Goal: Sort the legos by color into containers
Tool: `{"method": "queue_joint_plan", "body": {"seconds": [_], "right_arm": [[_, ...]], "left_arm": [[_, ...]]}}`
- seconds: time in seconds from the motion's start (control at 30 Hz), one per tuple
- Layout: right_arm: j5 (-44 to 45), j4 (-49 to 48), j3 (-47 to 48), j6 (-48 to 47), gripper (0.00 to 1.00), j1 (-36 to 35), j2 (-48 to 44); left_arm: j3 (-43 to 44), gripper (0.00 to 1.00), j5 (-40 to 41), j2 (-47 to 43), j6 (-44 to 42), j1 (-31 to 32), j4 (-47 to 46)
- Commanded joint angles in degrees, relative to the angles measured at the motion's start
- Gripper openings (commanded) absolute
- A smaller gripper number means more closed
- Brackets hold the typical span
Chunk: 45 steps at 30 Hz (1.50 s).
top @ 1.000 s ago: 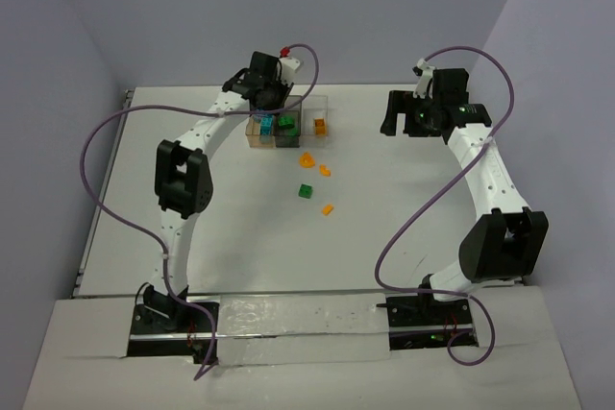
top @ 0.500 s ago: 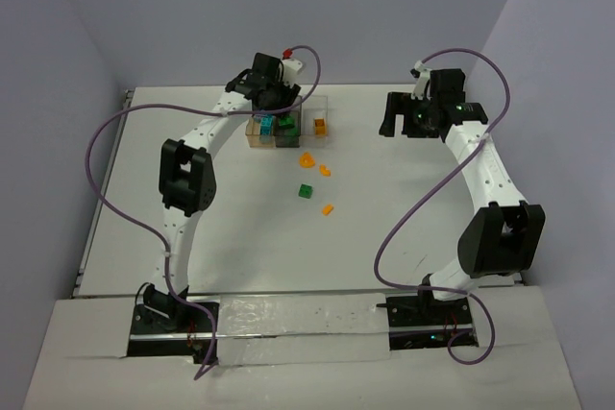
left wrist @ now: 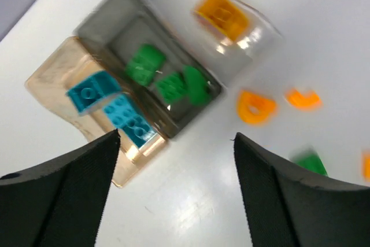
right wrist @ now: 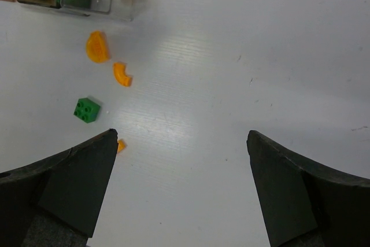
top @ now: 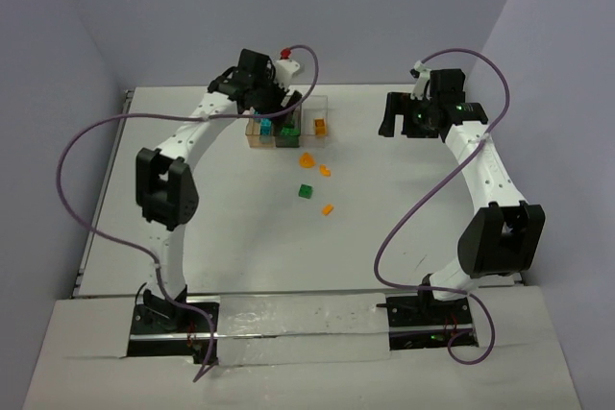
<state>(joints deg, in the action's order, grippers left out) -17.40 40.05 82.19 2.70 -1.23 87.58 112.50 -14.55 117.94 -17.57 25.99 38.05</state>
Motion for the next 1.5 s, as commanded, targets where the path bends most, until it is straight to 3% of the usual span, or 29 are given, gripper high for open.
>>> {"method": "queue_joint_plan", "body": {"seconds": [0.0, 0.27, 0.6, 0.8, 1.23, 1.37, 1.47], "right_arm": [[-1.6, -0.3, 2.2, -0.3, 1.0, 0.4, -1.2], [-2.0, 0.2, 2.7, -0.6, 1.0, 0.4, -0.7], [-1.2, 2.1, 3.0, -3.5, 1.0, 0.4, -2.0], [-0.3, 2.4, 1.7, -5.0, 1.0, 0.8, -2.8], [-0.9, 2.7, 0.9, -5.9, 1.0, 4.0, -3.0], [-1.1, 2.8, 1.0, -6.0, 1.0, 4.3, -2.9], [-1.5, 2.9, 1.5, -6.0, 1.0, 4.4, -2.6]], "left_arm": [[-8.1, 0.99, -22.1, -12.5, -19.2, 1.9, 11.2], [-9.0, 0.96, -27.2, -9.6, -32.2, 4.4, 20.3], [-8.7, 0.93, -28.2, -1.3, -47.1, 6.4, 17.2], [-6.1, 0.9, -25.5, 5.1, -49.7, 7.7, 17.8], [-14.7, 0.88, -18.3, 7.2, -44.3, 10.4, 4.1], [-16.4, 0.85, -17.1, 7.5, -44.2, 11.1, 3.5], [-17.9, 0.77, -16.9, 7.0, -44.2, 11.3, 2.9]]}}
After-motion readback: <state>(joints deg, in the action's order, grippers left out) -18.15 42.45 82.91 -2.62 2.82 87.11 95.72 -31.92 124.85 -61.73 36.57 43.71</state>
